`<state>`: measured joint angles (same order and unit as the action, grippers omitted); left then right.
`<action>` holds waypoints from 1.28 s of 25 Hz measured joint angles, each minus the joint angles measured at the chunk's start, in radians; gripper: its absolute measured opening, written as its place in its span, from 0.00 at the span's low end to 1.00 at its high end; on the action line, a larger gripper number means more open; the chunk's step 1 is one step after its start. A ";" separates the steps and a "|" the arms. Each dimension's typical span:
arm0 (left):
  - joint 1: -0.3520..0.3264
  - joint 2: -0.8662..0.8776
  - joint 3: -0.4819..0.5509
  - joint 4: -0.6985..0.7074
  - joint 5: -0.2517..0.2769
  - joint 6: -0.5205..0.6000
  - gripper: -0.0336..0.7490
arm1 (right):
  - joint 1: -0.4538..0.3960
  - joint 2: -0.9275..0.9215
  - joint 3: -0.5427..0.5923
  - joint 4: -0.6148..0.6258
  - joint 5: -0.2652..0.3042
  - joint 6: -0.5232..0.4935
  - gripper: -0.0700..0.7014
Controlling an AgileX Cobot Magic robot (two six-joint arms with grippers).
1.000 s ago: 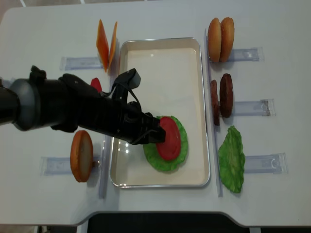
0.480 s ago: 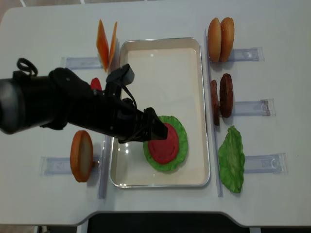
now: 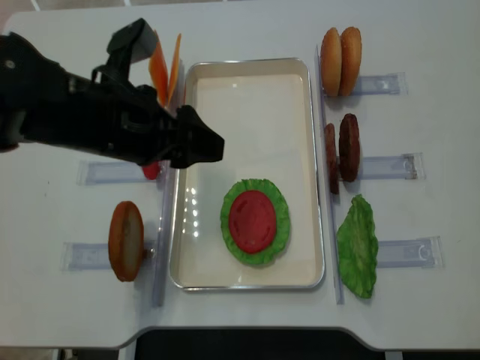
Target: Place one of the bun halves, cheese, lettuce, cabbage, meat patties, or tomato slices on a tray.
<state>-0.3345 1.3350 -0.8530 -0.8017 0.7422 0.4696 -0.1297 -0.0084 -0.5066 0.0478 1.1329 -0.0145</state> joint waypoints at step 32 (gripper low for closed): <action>0.358 -0.409 0.074 0.871 0.296 -0.457 0.85 | 0.000 0.000 0.000 0.000 0.000 0.000 0.85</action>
<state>0.0233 0.9255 -0.7785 0.0696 1.0382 0.0128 -0.1297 -0.0084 -0.5066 0.0478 1.1329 -0.0145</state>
